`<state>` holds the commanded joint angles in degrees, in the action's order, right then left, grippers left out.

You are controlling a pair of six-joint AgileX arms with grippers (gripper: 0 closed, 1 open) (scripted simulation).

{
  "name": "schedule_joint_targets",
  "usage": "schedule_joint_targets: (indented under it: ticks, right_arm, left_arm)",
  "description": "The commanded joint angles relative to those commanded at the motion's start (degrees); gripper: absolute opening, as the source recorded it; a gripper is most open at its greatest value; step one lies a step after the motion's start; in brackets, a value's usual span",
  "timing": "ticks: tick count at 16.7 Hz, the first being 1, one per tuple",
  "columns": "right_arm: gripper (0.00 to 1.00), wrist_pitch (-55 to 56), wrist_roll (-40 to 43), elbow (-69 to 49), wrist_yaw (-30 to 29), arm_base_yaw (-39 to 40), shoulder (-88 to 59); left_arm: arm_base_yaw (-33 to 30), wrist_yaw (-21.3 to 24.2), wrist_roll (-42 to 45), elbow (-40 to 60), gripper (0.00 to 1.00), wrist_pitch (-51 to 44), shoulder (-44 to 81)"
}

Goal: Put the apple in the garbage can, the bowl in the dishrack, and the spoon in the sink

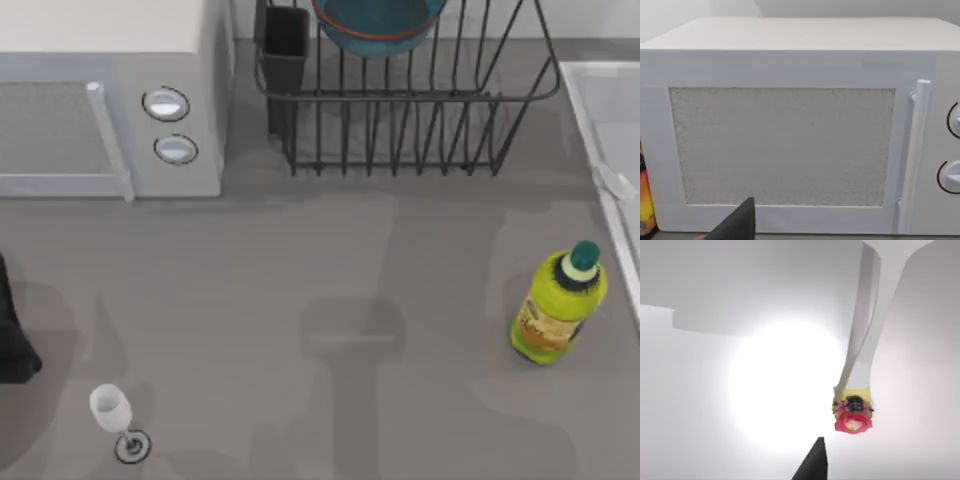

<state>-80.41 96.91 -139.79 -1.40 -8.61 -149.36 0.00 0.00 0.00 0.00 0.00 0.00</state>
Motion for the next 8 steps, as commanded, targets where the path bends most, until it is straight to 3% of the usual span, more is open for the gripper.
schedule_joint_targets:
  ticks: [2, 8]
  right_arm:
    - [0.98, 0.0, 0.0, 0.0, 0.0, 0.0, 0.0]
    - [1.0, 0.0, 0.0, 0.0, 0.0, 0.0, 0.0]
  left_arm:
    - [0.0, 0.0, 0.0, 0.0, 1.0, 0.0, 0.0]
    - [0.0, 0.0, 0.0, 0.0, 1.0, 0.0, 0.0]
